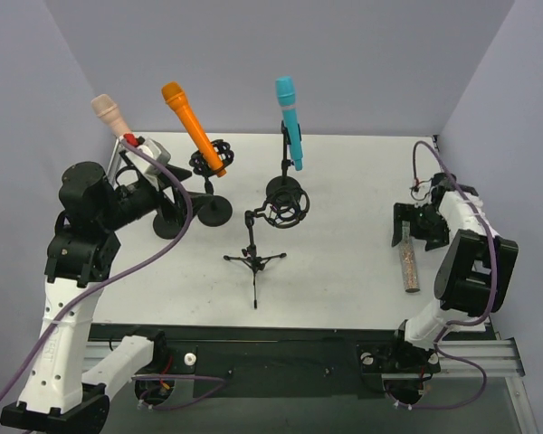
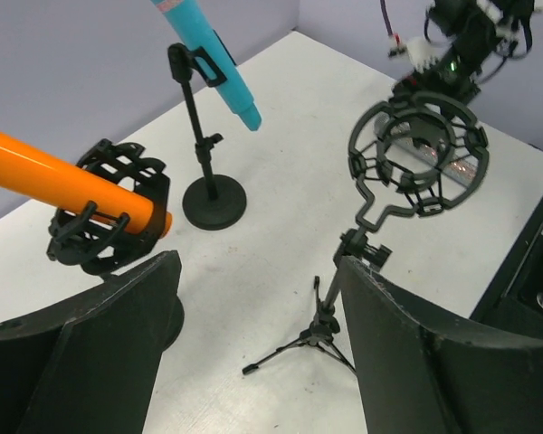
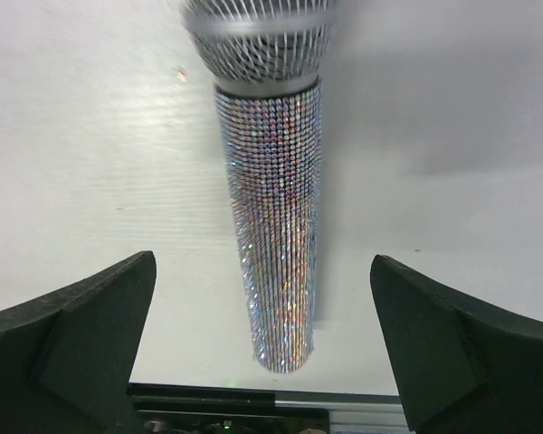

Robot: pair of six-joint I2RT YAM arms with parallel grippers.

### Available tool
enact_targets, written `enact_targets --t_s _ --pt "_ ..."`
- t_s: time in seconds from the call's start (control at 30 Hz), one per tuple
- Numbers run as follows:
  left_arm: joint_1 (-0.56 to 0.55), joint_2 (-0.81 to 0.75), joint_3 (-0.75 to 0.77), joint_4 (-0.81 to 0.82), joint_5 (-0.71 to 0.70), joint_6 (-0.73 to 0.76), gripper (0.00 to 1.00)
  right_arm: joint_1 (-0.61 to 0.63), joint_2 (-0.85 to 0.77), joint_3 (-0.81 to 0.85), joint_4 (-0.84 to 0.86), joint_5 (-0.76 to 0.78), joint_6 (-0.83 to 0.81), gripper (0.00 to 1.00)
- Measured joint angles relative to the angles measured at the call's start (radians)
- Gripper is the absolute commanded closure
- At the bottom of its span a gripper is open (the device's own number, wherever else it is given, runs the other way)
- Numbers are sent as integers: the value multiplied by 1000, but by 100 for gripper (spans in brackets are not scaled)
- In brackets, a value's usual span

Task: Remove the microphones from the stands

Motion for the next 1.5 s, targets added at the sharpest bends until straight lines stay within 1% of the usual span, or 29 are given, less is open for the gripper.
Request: enact_targets --t_s 0.07,0.17,0.23,0.3,0.37,0.4,0.47,0.53,0.57,0.63,0.7,0.77,0.83,0.93,1.0,1.17,1.33,1.43,1.5 --pt "0 -19 -14 -24 39 21 18 -4 -29 103 -77 -38 2 0" --pt "0 -80 -79 -52 86 84 21 -8 -90 328 -180 -130 3 0" --pt "0 -144 -167 -60 113 146 24 -5 -135 467 -218 -202 4 0" --pt "0 -192 -243 -59 130 190 30 18 -201 594 -254 -277 5 1" --pt "0 -217 -309 -63 155 257 33 80 -270 676 -294 -319 -3 2" --pt "0 -218 -330 -64 170 291 34 135 -303 708 -315 -325 -16 3" --pt "0 -209 -372 -63 198 348 37 290 -360 744 -345 -334 -59 5" --pt "-2 -200 -425 -45 217 369 39 462 -406 749 -377 -330 -113 6" --pt "-7 -195 -455 -30 219 365 42 523 -420 749 -396 -332 -136 6" --pt "-32 -180 -514 8 206 360 43 601 -435 749 -426 -335 -182 6" --pt "-82 -163 -558 33 155 363 42 641 -440 733 -414 -338 -202 5" --pt "-143 -146 -581 42 108 372 38 673 -444 692 -379 -345 -227 4" --pt "-195 -137 -587 47 70 374 37 702 -447 652 -344 -346 -258 4" --pt "-269 -137 -587 61 8 365 37 758 -443 624 -304 -349 -319 4" --pt "-290 -137 -587 60 -16 358 37 779 -440 624 -281 -360 -348 4" --pt "-291 -144 -587 59 -68 356 37 827 -440 618 -235 -369 -399 4" --pt "-291 -158 -601 77 -130 331 36 850 -440 588 -198 -359 -414 4" --pt "-291 -165 -640 113 -155 317 37 856 -440 555 -171 -356 -412 4" --pt "-291 -165 -666 127 -155 312 40 859 -439 541 -161 -354 -408 4"
